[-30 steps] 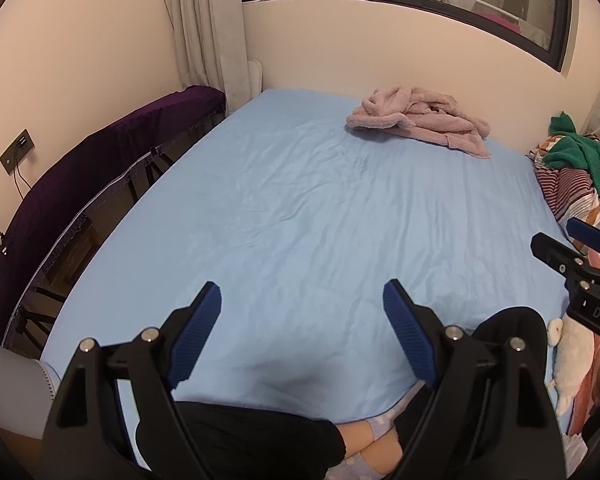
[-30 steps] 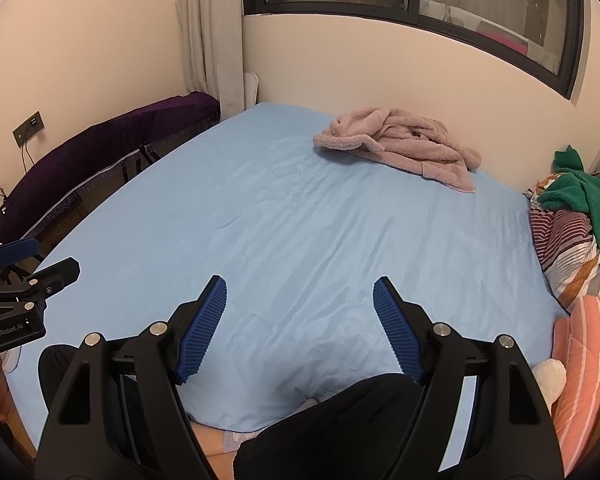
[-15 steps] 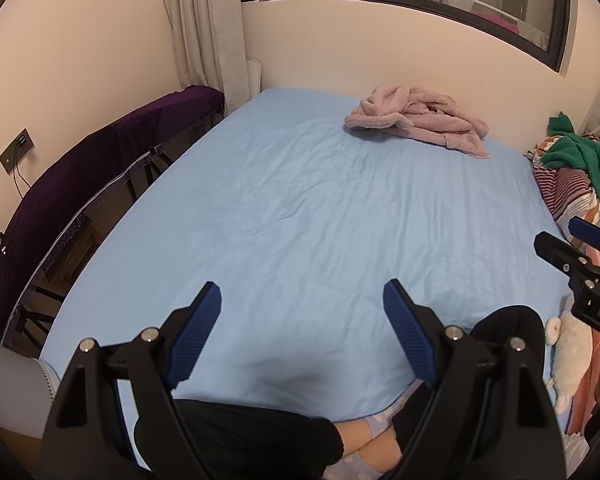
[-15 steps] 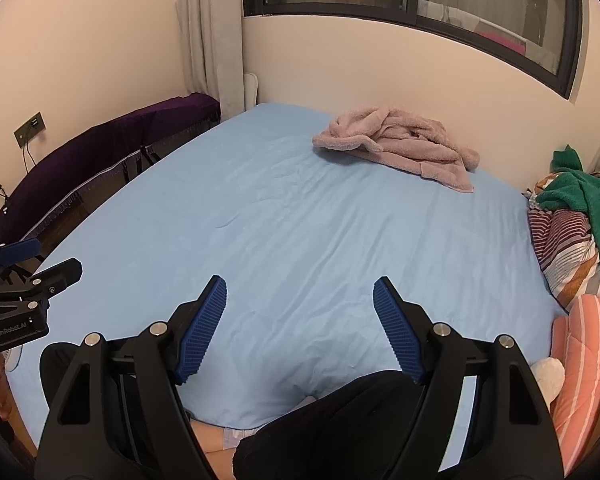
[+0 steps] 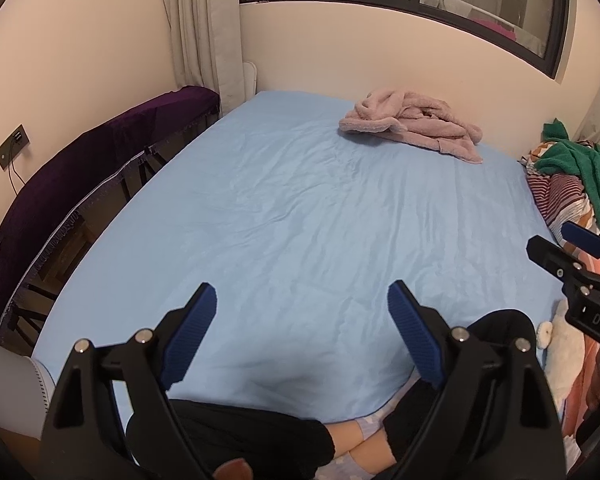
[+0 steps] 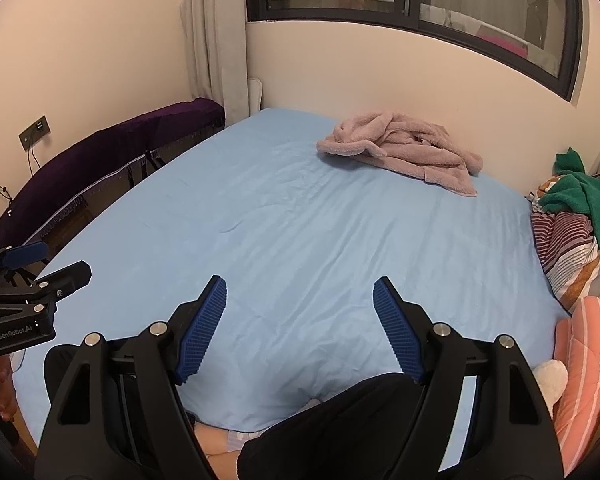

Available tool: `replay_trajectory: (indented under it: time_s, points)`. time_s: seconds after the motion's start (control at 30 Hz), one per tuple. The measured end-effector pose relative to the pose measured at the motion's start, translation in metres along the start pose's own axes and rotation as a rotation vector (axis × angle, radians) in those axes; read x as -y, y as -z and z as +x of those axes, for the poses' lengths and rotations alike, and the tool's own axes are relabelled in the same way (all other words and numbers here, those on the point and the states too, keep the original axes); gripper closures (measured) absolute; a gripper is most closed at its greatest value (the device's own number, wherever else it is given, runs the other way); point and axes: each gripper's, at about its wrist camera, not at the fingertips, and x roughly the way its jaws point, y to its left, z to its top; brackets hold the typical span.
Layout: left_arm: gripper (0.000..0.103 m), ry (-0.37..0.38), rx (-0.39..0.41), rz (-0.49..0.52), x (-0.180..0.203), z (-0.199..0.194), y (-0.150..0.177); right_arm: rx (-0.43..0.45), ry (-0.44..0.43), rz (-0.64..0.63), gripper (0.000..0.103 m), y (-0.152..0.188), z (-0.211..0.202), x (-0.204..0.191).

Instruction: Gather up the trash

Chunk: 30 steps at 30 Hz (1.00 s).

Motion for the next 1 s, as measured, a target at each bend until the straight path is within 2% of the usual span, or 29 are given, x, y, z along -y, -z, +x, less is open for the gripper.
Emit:
replay_trajectory:
  time_s: [0.13, 0.33, 0.6, 0.87, 1.0]
  points:
    - [0.014, 0.030, -0.012, -0.009, -0.001, 0.001, 0.000, 0.006, 0.001, 0.001, 0.030, -0.001, -0.001, 0.001]
    - [0.012, -0.011, -0.005, 0.042, 0.007, 0.001, 0.001, 0.011, 0.002, 0.003, 0.030, -0.001, -0.001, 0.000]
    - [0.012, 0.086, -0.014, 0.031, 0.007, -0.002, 0.002, 0.009, 0.000, 0.006, 0.030, -0.001, -0.001, -0.001]
    - [0.012, 0.063, -0.010, 0.036, 0.009, -0.002, 0.004, 0.005, -0.001, 0.006, 0.030, -0.001, 0.002, -0.002]
    - [0.012, 0.055, -0.032, 0.020, 0.008, 0.000, 0.004, 0.008, -0.003, 0.003, 0.030, -0.001, 0.002, -0.004]
